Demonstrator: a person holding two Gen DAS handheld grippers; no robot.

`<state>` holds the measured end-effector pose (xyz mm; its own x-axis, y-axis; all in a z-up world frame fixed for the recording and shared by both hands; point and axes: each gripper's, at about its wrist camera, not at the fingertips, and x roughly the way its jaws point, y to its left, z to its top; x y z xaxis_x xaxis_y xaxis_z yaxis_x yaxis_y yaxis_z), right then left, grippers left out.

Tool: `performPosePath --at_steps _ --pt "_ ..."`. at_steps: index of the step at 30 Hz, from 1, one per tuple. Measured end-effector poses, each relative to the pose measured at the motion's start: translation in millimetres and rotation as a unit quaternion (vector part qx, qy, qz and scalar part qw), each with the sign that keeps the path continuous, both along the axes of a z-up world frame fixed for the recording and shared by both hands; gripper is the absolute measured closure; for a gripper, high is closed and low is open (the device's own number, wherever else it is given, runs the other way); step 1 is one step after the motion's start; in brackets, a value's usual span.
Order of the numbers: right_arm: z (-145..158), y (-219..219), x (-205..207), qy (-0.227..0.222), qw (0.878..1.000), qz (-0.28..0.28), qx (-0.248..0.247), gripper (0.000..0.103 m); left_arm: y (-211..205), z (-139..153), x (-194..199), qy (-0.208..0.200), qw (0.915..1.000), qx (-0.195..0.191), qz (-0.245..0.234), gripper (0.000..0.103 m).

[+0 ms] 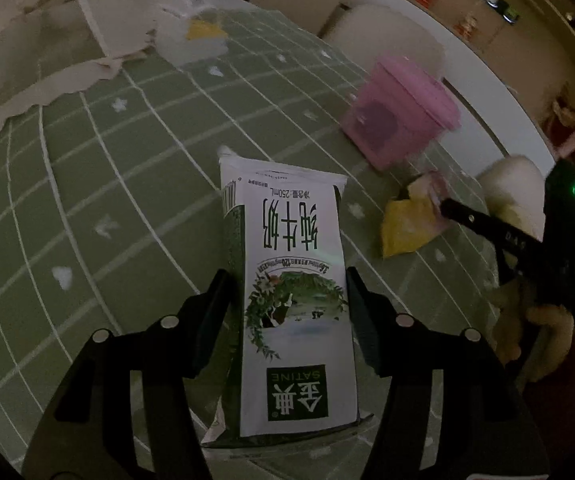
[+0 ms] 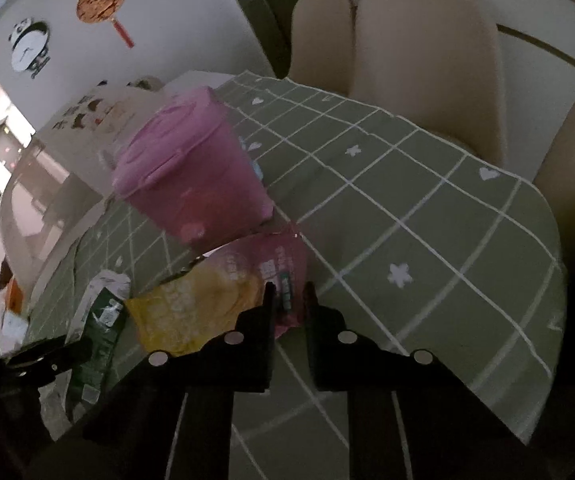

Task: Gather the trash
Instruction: 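Grasp the white-and-green milk carton with the left tool while the right tool grasps the yellow snack bag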

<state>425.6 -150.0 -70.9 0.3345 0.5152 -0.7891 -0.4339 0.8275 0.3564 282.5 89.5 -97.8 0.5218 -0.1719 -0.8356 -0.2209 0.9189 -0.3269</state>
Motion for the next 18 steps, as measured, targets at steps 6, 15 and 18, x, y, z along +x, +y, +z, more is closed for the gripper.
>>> performPosePath --at_steps 6,15,18 --pt "9 -44 -37 -0.009 0.999 0.014 -0.049 0.091 -24 -1 -6 0.008 0.9996 -0.003 -0.028 0.048" --pt "34 -87 -74 -0.040 0.999 -0.010 -0.026 0.057 -67 4 -3 0.008 0.9968 0.007 -0.079 0.048" --pt "29 -80 -93 -0.006 1.000 0.005 0.003 0.057 -71 9 -2 -0.002 0.9966 0.025 -0.078 0.048"
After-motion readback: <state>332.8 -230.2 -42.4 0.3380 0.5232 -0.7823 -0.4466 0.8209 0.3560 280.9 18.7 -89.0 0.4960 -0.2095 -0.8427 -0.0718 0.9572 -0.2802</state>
